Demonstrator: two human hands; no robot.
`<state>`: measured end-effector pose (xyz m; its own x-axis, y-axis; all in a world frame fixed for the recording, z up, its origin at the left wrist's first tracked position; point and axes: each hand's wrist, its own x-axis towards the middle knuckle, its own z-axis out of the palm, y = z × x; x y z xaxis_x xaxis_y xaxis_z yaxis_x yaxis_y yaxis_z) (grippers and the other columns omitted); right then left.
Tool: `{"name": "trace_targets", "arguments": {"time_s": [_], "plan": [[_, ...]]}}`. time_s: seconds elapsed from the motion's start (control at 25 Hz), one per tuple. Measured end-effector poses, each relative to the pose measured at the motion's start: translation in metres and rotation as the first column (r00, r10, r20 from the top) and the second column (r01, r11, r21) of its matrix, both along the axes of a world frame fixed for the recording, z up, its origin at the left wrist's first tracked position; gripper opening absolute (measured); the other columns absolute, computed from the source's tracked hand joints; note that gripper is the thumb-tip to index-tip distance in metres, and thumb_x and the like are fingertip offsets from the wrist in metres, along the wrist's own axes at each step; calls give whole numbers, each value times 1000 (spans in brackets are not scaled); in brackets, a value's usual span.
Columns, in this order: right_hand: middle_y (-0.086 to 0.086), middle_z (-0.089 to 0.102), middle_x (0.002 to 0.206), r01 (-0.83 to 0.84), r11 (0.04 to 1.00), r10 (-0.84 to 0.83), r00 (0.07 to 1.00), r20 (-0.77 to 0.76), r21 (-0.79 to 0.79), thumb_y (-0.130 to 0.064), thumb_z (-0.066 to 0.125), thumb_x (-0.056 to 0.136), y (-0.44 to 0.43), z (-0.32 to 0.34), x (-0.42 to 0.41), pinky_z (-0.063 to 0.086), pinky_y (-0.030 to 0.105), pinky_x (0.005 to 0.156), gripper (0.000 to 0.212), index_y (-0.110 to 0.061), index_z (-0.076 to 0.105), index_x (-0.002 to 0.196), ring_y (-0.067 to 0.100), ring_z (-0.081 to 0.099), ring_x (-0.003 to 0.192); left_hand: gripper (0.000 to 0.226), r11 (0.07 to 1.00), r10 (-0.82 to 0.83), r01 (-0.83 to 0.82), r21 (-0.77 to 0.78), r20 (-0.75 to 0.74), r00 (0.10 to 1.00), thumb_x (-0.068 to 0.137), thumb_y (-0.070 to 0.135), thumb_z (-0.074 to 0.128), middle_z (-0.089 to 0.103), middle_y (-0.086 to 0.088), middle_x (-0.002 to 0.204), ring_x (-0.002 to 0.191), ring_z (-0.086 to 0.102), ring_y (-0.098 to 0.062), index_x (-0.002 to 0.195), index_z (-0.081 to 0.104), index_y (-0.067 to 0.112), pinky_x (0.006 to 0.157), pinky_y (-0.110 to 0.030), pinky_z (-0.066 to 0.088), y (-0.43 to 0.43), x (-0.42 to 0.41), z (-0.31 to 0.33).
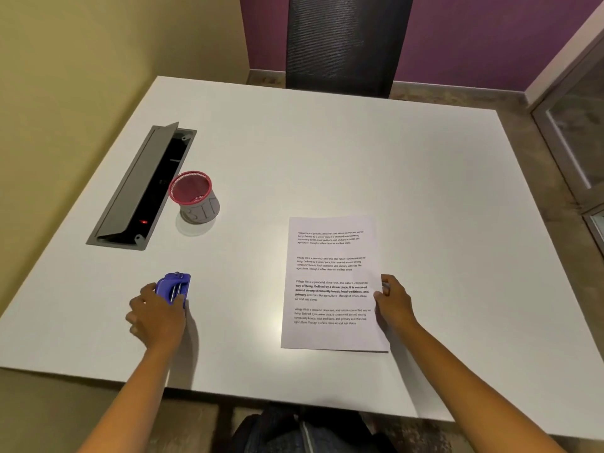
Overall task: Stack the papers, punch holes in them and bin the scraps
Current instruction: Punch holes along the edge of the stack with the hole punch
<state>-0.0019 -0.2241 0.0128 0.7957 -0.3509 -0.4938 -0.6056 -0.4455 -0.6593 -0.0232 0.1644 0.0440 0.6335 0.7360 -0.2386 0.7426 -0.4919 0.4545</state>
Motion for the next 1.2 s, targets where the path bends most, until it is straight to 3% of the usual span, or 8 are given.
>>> {"name": "trace_targets", "arguments": {"time_s": [0.12,0.32,0.44,0.56,0.68,0.84,1.0,1.2], "plan": [[9,66,119,1,1000,-1,1000,0,1,2,47,91,0,-1,-2,38,24,81,35,-10,55,123,20,56,98,41,998,8,-9,-61,-17,1000,93,14,60,60,-27,121,111,54,-48,129,48,0,97,-55,38,9,6,-1],[10,66,120,6,1000,-6,1000,9,-4,1,47,91,0,-3,-4,37,24,82,35,-10,54,124,19,55,96,33,988,53,-50,-147,18,998,96,13,56,62,-28,119,107,58,-46,125,55,-3,78,-44,43,16,12,2],[10,66,120,4,1000,-4,1000,18,-7,1,47,92,0,-3,-7,37,24,82,34,-10,54,123,21,56,98,25,976,54,-41,-215,52,997,93,12,61,67,-25,111,105,60,-44,111,65,-4,82,-43,46,11,18,2],[9,66,120,3,1000,-3,1000,26,-8,0,47,92,0,-4,-10,38,24,82,34,-11,54,123,22,58,101,7,942,39,-8,-335,86,996,90,14,65,69,-18,93,98,66,-40,89,68,7,89,-45,52,-9,25,6],[8,67,120,4,1000,-4,999,37,-1,1,46,92,0,-4,-12,38,23,81,34,-12,54,122,22,58,101,19,908,2,51,-417,125,992,88,13,67,66,-13,83,88,67,-35,69,62,15,90,-49,55,-40,38,9],[8,66,121,14,1000,-15,999,44,12,0,46,92,1,-4,-14,40,25,83,33,-12,54,122,25,60,108,3,877,-80,143,-458,154,985,87,12,67,66,-10,85,84,63,-29,85,69,11,83,-39,54,-81,56,6],[9,67,120,20,1000,-21,999,49,20,1,46,93,0,-3,-16,41,25,84,33,-12,55,122,25,59,108,8,863,-109,166,-478,146,983,88,12,65,66,-8,88,82,59,-25,94,70,8,73,-30,43,-106,61,-1],[5,68,114,20,999,-22,997,70,28,2,46,92,1,-2,-17,38,21,79,32,-11,56,119,18,57,94,5,861,-115,163,-482,128,985,88,11,65,66,-8,87,80,58,-25,89,69,7,71,-29,41,-115,61,-8]]}}
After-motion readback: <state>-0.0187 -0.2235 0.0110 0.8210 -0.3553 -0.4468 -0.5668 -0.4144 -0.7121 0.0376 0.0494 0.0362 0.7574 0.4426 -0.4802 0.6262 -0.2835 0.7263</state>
